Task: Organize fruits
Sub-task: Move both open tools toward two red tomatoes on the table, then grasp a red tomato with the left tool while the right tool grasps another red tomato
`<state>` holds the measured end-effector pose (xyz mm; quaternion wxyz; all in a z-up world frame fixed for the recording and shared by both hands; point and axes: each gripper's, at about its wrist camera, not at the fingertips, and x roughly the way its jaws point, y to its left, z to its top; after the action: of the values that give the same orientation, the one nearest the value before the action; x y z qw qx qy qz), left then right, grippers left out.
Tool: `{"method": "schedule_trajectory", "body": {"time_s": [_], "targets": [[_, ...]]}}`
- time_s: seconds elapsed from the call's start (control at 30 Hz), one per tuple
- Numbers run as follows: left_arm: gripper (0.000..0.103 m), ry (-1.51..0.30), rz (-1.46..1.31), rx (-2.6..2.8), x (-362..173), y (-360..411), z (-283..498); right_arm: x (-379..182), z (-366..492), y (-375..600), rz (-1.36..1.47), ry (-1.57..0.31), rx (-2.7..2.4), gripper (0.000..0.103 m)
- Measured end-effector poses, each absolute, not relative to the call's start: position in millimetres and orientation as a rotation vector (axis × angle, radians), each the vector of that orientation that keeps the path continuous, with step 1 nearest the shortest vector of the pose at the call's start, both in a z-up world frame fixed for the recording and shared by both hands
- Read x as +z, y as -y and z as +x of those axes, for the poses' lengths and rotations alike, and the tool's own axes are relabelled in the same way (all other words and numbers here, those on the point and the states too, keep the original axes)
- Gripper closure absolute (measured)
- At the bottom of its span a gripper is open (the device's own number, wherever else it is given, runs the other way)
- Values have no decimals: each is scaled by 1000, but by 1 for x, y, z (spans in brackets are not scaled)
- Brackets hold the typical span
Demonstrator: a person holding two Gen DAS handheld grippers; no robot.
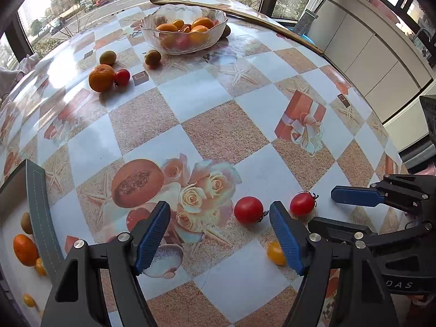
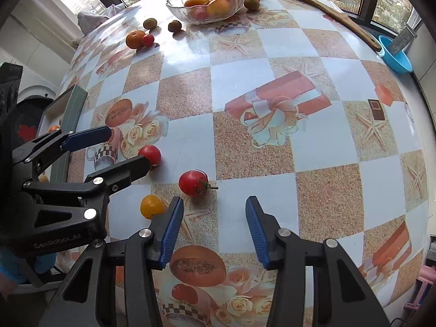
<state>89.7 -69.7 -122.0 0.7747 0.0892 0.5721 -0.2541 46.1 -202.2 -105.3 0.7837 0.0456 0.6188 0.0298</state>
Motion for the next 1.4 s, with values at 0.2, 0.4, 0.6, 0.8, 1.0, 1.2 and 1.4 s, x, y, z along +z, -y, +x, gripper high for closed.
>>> {"method": "schedule_trajectory", "body": {"time_s": [0.2,0.4,0.6,0.8,1.0,1.2,1.4], "targets": [[39,-1232,253,-538,-131,84,90,-107,45,201,74,-1325,121,52],[68,-1214,272,-503,-128,78,92,-108,53,190,0,-1293,180,62],[73,-1237,207,-499,-127,66,95,-109,58,176,-70,-1278,221,74],[73,-1264,89,-489,-125,50,87,-102,54,185,23,-1299,193,74],[73,-1279,37,-465,-125,39,85,-95,53,193,91,-1311,164,74],[73,-1244,116,-466,-129,53,80,-98,50,195,99,-1331,141,74],[80,-1217,35,-485,-119,43,79,-94,47,198,126,-1331,124,73]]}}
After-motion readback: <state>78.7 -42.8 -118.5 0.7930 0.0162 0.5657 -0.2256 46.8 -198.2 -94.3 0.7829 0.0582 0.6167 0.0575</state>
